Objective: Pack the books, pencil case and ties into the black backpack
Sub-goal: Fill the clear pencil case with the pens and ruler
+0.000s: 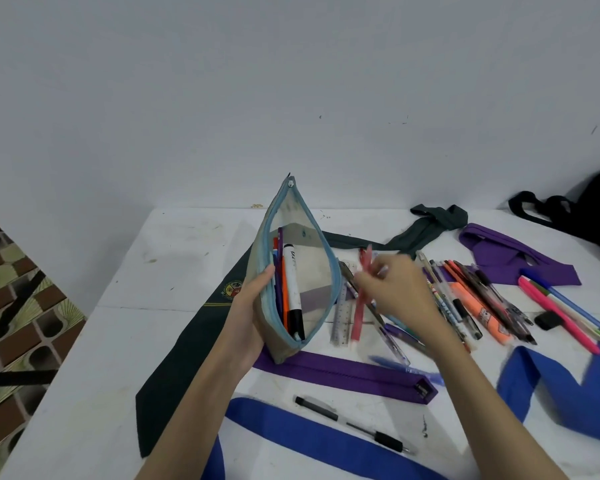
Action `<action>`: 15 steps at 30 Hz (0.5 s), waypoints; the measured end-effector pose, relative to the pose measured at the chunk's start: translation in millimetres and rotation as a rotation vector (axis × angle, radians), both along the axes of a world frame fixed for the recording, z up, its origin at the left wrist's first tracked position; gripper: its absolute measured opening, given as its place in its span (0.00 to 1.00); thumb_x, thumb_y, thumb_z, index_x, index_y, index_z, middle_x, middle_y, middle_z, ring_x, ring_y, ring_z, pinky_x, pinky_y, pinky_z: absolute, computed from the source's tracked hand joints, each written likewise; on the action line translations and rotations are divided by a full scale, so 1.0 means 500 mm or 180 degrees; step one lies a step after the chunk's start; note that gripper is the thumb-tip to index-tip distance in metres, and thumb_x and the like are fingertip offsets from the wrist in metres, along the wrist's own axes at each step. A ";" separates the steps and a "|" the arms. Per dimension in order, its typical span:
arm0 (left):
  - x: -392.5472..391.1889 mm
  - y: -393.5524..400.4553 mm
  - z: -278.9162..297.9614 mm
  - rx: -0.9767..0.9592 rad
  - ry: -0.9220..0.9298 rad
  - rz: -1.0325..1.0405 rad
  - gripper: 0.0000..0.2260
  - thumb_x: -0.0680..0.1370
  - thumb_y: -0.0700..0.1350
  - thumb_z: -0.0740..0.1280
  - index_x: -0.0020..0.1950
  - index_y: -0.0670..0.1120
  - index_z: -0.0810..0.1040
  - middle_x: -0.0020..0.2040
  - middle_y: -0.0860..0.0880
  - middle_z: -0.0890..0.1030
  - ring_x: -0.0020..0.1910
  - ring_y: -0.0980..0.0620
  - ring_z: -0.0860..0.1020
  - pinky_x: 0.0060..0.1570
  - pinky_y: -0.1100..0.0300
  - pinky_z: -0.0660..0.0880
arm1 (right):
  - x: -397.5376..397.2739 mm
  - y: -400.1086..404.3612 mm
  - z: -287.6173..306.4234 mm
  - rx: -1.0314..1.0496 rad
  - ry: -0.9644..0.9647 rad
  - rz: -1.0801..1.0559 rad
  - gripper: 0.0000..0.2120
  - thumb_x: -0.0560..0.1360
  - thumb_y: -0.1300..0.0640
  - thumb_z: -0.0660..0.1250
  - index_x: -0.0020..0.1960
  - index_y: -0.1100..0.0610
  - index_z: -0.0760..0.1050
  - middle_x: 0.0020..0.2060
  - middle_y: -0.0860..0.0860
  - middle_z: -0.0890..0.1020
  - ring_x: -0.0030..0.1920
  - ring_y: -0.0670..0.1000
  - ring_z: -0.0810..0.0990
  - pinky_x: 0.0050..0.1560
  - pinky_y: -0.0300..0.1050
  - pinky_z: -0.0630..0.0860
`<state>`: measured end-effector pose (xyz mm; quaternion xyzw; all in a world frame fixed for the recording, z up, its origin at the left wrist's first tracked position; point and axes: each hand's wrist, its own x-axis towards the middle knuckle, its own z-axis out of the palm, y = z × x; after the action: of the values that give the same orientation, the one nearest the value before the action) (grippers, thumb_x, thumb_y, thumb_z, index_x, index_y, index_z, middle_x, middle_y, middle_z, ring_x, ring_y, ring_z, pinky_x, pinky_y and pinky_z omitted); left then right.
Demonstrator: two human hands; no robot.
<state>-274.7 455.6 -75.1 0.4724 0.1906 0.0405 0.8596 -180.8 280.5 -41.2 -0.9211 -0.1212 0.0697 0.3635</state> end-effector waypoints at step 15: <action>0.001 -0.030 0.007 0.0000 -0.0121 -0.0072 0.26 0.70 0.53 0.68 0.67 0.48 0.73 0.60 0.44 0.80 0.59 0.47 0.79 0.58 0.53 0.75 | -0.045 0.062 0.075 0.0243 -0.1207 0.0449 0.10 0.75 0.49 0.66 0.46 0.56 0.76 0.24 0.46 0.71 0.28 0.46 0.70 0.36 0.43 0.68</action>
<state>-274.2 440.7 -71.5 0.4737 0.1689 0.0397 0.8634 -203.3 311.2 -3.6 -0.8925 -0.2542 -0.0844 0.3630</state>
